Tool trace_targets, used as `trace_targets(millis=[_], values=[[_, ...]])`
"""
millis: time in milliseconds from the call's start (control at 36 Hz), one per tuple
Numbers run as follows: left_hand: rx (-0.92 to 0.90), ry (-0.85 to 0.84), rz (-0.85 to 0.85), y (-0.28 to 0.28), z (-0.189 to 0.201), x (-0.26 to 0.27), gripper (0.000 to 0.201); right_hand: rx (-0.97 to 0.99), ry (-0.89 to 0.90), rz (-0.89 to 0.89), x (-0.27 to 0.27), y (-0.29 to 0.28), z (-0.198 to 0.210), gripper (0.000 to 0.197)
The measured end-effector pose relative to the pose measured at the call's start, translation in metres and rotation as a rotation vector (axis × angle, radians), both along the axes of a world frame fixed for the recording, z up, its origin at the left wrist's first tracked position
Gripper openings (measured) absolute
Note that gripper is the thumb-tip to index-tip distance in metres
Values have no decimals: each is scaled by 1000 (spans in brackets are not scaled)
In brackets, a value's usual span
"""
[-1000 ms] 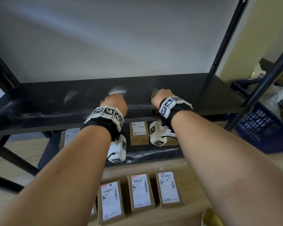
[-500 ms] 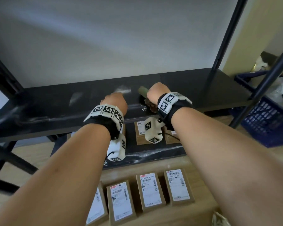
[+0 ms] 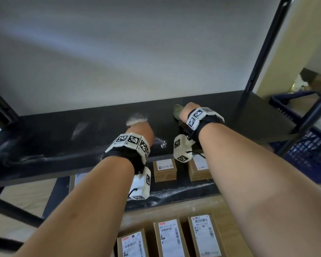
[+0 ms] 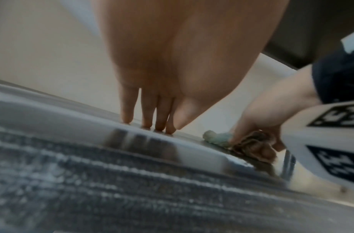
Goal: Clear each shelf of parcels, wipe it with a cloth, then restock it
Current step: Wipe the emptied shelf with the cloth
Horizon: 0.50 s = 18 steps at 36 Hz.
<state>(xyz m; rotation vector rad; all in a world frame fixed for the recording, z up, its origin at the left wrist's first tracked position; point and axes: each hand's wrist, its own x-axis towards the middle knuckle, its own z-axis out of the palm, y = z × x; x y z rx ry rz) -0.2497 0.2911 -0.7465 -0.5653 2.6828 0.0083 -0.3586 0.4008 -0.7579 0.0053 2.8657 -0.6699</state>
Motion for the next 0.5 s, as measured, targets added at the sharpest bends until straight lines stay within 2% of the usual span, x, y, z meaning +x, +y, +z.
trace_targets(millis=[56, 194, 306, 361, 472, 500], values=[[-54, -20, -56, -3, -7, -3, 33, 22, 3, 66, 3, -16, -1, 58], [-92, -16, -125, -8, -16, -3, 34, 68, -29, 206, 17, -38, 2, 45], [-91, -58, -138, -12, -12, 0, 32, 140, -34, 287, 13, -39, 6, 50], [-85, -66, -153, -14, -8, 1, 35, 177, -52, 265, 3, -36, 10, 47], [-76, -98, -180, -17, -2, 2, 37, 137, 13, 43, -12, -15, 17, 53], [-71, -73, -188, -19, -2, 1, 37, 164, 24, 27, -25, -16, 8, 50]])
